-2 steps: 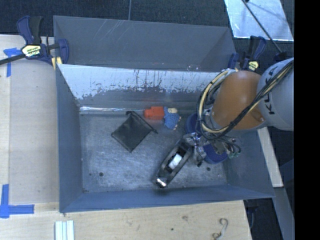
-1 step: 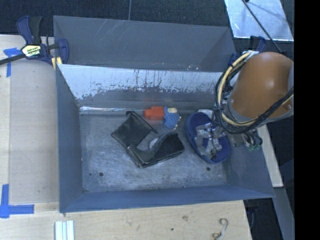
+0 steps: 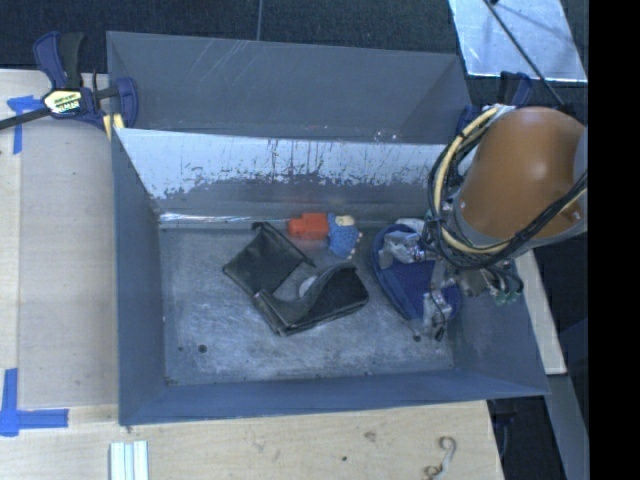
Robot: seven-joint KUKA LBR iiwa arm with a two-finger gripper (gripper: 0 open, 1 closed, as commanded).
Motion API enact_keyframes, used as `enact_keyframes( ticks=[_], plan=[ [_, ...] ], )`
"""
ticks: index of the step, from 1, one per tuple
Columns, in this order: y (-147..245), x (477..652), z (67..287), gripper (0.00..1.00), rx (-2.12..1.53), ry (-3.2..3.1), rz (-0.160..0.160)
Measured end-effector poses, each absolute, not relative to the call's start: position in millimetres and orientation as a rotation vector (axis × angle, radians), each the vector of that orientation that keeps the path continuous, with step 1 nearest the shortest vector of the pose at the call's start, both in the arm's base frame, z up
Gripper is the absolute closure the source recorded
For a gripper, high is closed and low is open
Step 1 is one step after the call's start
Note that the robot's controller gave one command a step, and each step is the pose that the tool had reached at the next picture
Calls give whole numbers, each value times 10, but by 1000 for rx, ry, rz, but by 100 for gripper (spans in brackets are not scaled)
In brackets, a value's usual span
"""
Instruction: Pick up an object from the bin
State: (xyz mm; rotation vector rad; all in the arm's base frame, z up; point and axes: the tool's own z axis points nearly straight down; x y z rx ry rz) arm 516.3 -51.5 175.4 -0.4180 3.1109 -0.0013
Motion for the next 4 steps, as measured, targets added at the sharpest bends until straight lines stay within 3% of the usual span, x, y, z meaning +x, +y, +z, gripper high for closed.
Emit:
enact_keyframes(
  ticks=[1,2,3,4],
  plan=[
    [-1048,5183,762,0,-548,3094,1],
    [-1429,6066,689,0,-542,3103,12],
    [-1537,6023,704,0,-278,3136,11],
    [-1475,6147,685,0,-126,3163,12]
  ],
)
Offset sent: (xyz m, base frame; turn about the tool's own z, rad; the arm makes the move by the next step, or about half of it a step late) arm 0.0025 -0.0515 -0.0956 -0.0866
